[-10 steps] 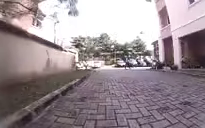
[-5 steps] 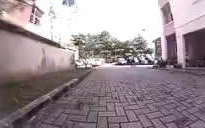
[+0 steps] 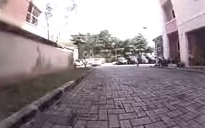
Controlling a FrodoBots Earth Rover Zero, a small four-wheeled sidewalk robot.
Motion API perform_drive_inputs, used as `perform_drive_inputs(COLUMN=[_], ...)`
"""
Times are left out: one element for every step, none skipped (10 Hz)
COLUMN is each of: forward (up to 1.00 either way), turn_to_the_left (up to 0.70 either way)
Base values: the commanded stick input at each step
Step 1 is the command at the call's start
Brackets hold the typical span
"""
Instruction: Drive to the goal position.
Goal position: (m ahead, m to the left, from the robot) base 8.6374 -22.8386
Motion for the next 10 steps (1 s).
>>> perform_drive_inputs(forward=[0.69, 0.69, 0.69, 0.69, 0.69, 0.69, 0.69, 0.69, 0.69, 0.69], turn_to_the_left=[0.03, 0.03, 0.03, 0.03, 0.03, 0.03, 0.03, 0.03, 0.03, 0.03])
